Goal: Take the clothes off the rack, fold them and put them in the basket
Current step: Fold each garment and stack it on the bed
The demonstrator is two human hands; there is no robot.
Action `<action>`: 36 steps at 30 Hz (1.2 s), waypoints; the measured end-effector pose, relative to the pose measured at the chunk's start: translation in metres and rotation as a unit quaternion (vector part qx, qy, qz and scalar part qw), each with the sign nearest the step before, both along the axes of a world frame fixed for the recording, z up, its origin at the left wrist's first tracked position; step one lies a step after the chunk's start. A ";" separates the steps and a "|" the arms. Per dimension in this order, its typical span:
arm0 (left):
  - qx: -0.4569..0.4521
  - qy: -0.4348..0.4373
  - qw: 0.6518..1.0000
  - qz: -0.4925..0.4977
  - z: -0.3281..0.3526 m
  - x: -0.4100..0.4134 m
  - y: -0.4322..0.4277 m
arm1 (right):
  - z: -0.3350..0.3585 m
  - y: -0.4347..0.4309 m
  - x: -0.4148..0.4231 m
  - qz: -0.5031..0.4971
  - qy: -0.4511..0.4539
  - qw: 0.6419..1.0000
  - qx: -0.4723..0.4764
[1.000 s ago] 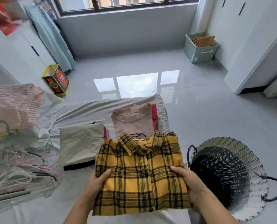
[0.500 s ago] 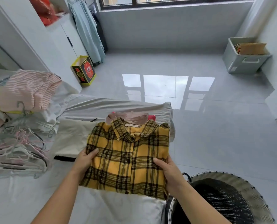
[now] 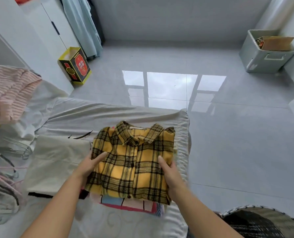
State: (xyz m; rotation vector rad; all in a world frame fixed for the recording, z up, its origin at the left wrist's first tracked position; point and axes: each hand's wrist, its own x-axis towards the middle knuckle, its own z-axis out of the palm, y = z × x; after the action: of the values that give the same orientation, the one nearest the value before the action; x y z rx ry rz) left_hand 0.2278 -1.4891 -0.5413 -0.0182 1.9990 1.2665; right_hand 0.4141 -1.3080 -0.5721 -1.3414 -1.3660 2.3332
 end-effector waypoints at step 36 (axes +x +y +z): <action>-0.004 -0.248 0.969 -0.014 -0.063 -0.027 0.030 | -0.063 0.018 -0.007 -0.024 -0.061 0.995 0.071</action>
State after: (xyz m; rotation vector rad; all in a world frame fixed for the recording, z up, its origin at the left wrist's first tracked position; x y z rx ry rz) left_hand 0.2007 -1.4595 -0.6038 -0.2815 1.5653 1.1043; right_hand 0.4066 -1.2899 -0.6350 -1.4771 -1.4841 2.1101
